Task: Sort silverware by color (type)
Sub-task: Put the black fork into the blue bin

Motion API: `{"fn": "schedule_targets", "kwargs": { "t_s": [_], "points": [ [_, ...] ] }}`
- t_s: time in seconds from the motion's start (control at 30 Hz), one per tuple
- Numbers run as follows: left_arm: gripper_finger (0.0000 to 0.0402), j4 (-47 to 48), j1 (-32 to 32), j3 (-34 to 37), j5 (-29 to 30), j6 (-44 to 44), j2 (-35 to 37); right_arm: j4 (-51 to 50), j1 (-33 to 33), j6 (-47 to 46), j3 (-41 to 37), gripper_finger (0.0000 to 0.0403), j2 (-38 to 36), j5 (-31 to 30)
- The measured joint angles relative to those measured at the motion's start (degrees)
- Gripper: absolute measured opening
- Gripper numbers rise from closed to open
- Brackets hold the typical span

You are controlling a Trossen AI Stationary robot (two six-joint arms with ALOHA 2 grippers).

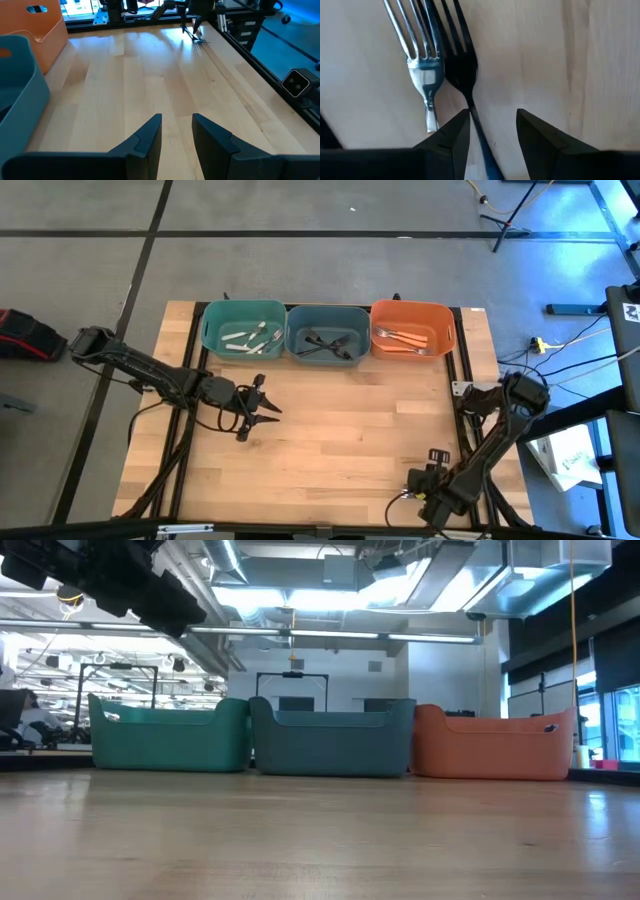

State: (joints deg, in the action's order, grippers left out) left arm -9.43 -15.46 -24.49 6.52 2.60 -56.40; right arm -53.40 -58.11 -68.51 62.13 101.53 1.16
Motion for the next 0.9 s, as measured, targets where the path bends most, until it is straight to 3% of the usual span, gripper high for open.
{"fn": "schedule_targets", "kwargs": {
  "t_s": [0.27, 0.47, 0.63, 0.9],
  "points": [
    [0.0103, 0.0, 0.0, 0.0, 0.0, 0.0, 0.0, 1.5, 0.0, 3.0, 0.1, 0.0143, 2.6, 1.3],
    [0.0103, 0.0, 0.0, 0.0, 0.0, 0.0, 0.0, 3.4, 1.1, 4.4, -1.6, 0.0084, 2.7, 2.1],
    [0.0103, 0.0, 0.0, 0.0, 0.0, 0.0, 0.0, 2.5, 3.4, 12.2, -1.7, 0.0014, 2.8, 2.6],
    [0.0103, 0.0, 0.0, 0.0, 0.0, 0.7, 0.0, 1.7, 7.4, 19.2, -1.9, 0.0005, 2.7, 1.9]
  ]
}}
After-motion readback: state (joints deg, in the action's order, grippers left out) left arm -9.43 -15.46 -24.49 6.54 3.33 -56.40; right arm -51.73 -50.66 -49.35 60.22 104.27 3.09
